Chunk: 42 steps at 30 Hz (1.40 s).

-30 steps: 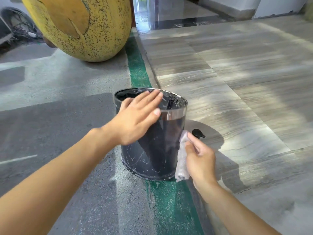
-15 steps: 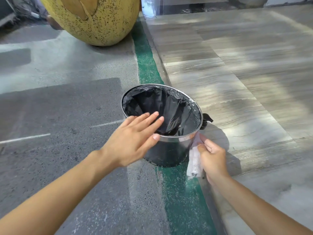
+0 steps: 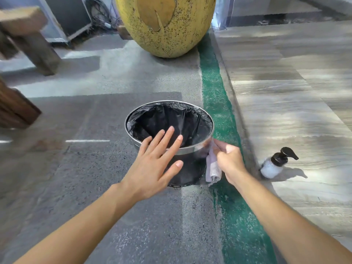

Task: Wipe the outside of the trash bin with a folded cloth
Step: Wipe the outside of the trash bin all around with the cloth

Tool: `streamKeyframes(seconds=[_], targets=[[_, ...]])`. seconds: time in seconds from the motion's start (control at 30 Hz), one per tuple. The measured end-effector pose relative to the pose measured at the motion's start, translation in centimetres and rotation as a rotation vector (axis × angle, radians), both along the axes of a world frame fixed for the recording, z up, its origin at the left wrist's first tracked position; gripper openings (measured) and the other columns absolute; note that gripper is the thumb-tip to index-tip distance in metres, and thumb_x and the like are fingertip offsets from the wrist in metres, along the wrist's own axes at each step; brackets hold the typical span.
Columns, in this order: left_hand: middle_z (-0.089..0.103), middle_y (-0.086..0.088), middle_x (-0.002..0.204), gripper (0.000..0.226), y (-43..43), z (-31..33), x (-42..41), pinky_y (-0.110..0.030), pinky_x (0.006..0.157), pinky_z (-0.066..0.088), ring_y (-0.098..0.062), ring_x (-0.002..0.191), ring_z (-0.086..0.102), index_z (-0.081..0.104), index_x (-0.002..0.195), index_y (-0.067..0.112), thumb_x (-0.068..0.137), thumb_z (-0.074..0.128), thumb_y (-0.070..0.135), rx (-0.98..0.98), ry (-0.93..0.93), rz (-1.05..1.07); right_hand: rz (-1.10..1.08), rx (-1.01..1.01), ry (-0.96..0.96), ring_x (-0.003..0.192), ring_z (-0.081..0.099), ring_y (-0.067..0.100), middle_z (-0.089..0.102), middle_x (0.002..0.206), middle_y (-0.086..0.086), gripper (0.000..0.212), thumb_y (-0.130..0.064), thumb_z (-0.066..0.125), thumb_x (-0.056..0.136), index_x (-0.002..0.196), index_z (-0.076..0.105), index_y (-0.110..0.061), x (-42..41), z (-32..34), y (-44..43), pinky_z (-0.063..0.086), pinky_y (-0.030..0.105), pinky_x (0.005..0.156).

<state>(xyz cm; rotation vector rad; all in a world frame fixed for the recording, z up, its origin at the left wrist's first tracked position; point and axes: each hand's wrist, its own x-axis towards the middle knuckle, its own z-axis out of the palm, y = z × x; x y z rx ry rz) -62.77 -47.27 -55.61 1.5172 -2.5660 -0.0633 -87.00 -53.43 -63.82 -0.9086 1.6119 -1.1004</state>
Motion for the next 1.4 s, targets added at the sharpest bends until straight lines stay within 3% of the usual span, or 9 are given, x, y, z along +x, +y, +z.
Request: streamKeyframes(seconds=[0.17,0.3,0.53,0.73,0.9,1.0,1.17,1.3,1.4], targets=[[0.010,-0.011,0.168,0.070,1.3,-2.5,4.1,-0.057,0.122,0.014,-0.032,0.155,0.007,0.021,0.159,0.012,0.104,0.032,0.054,-0.156,-0.211,-0.071,-0.054,-0.028,-0.048,0.095,0.069,0.005,0.073,0.098,-0.020,0.012,-0.042,0.073,0.084,0.092,0.073,-0.050,2.0,0.1,0.1,0.054,0.036,0.094],[0.015,-0.009,0.167,0.071,1.5,-4.3,3.2,-0.062,0.119,0.019,-0.033,0.154,0.011,0.023,0.158,0.013,0.102,0.035,0.055,-0.214,-0.222,0.014,-0.020,-0.051,0.020,0.085,0.067,0.000,0.072,0.103,-0.019,0.032,-0.015,0.062,0.094,0.120,0.068,-0.032,1.2,-0.4,2.3,0.057,0.032,0.084],[0.014,-0.001,0.168,0.067,-3.6,-1.0,0.2,-0.059,0.120,0.016,-0.027,0.154,0.014,0.021,0.159,0.017,0.104,0.032,0.054,-0.255,-0.141,0.089,-0.064,-0.250,0.099,0.105,0.058,-0.013,0.065,0.115,-0.021,0.035,-0.004,0.058,0.095,0.124,0.067,-0.020,-0.1,2.6,1.3,0.044,0.023,0.103],[0.028,0.011,0.163,0.064,-11.1,2.3,-1.1,-0.052,0.122,0.010,-0.019,0.152,0.022,0.024,0.158,0.030,0.102,0.011,0.057,-0.161,0.022,0.202,0.059,-0.516,0.360,0.113,0.061,-0.003,0.066,0.121,-0.020,0.035,-0.010,0.059,0.094,0.123,0.068,-0.028,-0.7,8.5,-4.4,0.046,0.025,0.103],[0.038,0.016,0.156,0.061,-14.6,3.4,-1.4,-0.050,0.121,0.014,-0.015,0.147,0.029,0.033,0.153,0.034,0.101,0.010,0.057,-0.171,0.083,0.226,0.243,-0.604,0.660,0.123,0.054,0.001,0.064,0.129,-0.010,0.037,-0.007,0.055,0.091,0.121,0.069,-0.024,0.7,12.6,-9.8,0.033,0.009,0.106],[0.041,0.020,0.153,0.060,-15.7,4.0,-1.7,-0.047,0.121,0.011,-0.010,0.144,0.031,0.039,0.149,0.034,0.100,0.012,0.056,-0.148,0.194,0.229,0.274,-0.622,0.717,0.119,0.058,0.009,0.066,0.126,-0.010,0.040,0.001,0.055,0.088,0.118,0.071,-0.020,2.0,11.6,-10.6,0.032,0.003,0.099],[0.041,0.017,0.154,0.059,-17.1,4.7,-1.2,-0.044,0.119,0.005,-0.008,0.145,0.028,0.042,0.149,0.033,0.100,0.016,0.055,-0.102,0.276,0.240,0.281,-0.700,0.651,0.112,0.029,-0.026,0.069,0.119,-0.007,0.038,0.012,0.053,0.088,0.115,0.071,-0.007,2.7,9.0,-9.5,0.020,-0.011,0.092],[0.045,0.018,0.147,0.051,-17.7,4.9,-1.0,-0.043,0.118,0.005,-0.010,0.143,0.028,0.043,0.147,0.032,0.104,0.022,0.050,-0.058,0.287,0.263,0.326,-0.664,0.662,0.117,0.047,-0.006,0.071,0.112,-0.011,0.036,0.014,0.048,0.088,0.103,0.072,-0.007,2.2,5.8,-7.7,0.044,0.010,0.088],[0.047,0.017,0.143,0.048,-18.2,5.2,-1.3,-0.043,0.118,0.006,-0.013,0.143,0.029,0.042,0.148,0.031,0.106,0.023,0.048,-0.049,0.284,0.285,0.373,-0.589,0.676,0.110,0.051,-0.015,0.064,0.112,-0.024,0.036,0.015,0.049,0.087,0.102,0.071,-0.008,1.5,3.0,-5.7,0.037,0.002,0.090]])
